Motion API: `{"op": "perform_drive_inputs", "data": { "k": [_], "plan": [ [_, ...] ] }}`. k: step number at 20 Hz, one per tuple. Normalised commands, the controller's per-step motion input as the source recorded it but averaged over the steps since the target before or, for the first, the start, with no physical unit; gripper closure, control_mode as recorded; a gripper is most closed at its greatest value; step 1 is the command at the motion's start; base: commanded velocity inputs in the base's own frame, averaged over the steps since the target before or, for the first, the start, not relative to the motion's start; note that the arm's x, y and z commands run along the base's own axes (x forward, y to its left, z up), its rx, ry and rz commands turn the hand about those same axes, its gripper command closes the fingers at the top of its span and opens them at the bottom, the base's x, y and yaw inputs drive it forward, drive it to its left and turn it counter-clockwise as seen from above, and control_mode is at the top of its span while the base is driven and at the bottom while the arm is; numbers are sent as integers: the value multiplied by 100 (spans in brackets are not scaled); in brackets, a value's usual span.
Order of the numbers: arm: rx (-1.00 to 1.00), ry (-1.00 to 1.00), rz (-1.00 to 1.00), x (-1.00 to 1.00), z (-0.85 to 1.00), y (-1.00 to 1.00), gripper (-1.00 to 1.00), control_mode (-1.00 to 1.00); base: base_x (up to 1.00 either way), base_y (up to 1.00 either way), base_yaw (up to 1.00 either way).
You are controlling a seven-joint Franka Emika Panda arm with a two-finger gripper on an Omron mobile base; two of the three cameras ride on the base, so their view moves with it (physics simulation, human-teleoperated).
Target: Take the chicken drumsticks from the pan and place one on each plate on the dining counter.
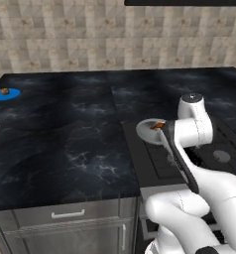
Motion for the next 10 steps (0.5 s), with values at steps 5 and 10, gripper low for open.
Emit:
{"op": "perform_drive_inputs", "data": {
  "k": [5, 10],
  "plan": [
    [1, 0, 14, 61, 16, -24, -100, -100, 0, 0, 0],
    [2, -4, 17, 77, -10, -44, -100, -100, 0, 0, 0]
  ]
}}
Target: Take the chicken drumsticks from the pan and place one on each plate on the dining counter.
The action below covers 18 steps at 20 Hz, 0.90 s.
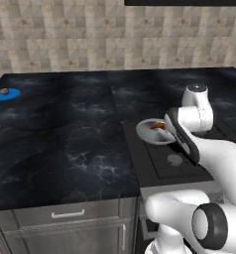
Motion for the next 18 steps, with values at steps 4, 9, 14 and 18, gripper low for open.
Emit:
{"op": "perform_drive_inputs", "data": {
  "k": [4, 9, 14, 18],
  "plan": [
    [0, 1, 25, 90, -15, -38, -100, -100, 0, 0, 0],
    [0, 1, 25, 88, -7, -25, -100, -100, 0, 0, 0],
    [0, 9, 20, 88, -11, -6, -100, -100, 0, 0, 0],
    [0, 15, 14, 88, -21, 0, -100, -100, 0, 0, 0]
  ]
}}
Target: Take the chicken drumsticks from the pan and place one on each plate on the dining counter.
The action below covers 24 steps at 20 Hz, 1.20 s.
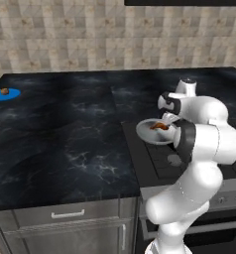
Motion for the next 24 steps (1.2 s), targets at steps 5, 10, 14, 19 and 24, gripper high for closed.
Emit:
{"op": "perform_drive_inputs", "data": {
  "k": [5, 10, 14, 19, 24],
  "plan": [
    [0, 15, 14, 84, -38, 0, -100, -100, 0, 0, 0],
    [0, 9, 14, 65, -52, -10, -100, -100, 0, 0, 0],
    [0, 2, 12, 34, -54, -29, -100, -100, 0, 0, 0],
    [0, 1, 11, 36, -48, -14, -100, -100, 0, 0, 0],
    [-4, 4, 1, 40, -32, 7, -100, -100, 0, 0, 0]
  ]
}}
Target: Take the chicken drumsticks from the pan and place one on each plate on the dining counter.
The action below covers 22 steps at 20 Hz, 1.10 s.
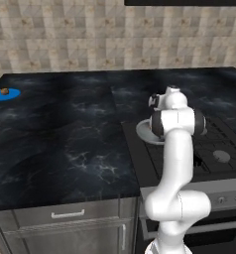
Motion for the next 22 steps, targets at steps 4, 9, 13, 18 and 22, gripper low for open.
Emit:
{"op": "perform_drive_inputs", "data": {
  "k": [4, 9, 13, 18, 22],
  "plan": [
    [-8, 6, -2, 38, -27, 28, -100, -100, 0, 0, 0],
    [-12, 2, -11, 11, -31, 41, -100, -100, 0, 0, 0],
    [-11, 1, -18, -6, -41, 26, 100, -100, 0, 0, 0],
    [-7, -3, -28, -58, -45, 6, 100, -100, 0, 0, 0],
    [-2, -7, -34, -58, -53, 0, 100, -100, 0, 0, 0]
  ]
}}
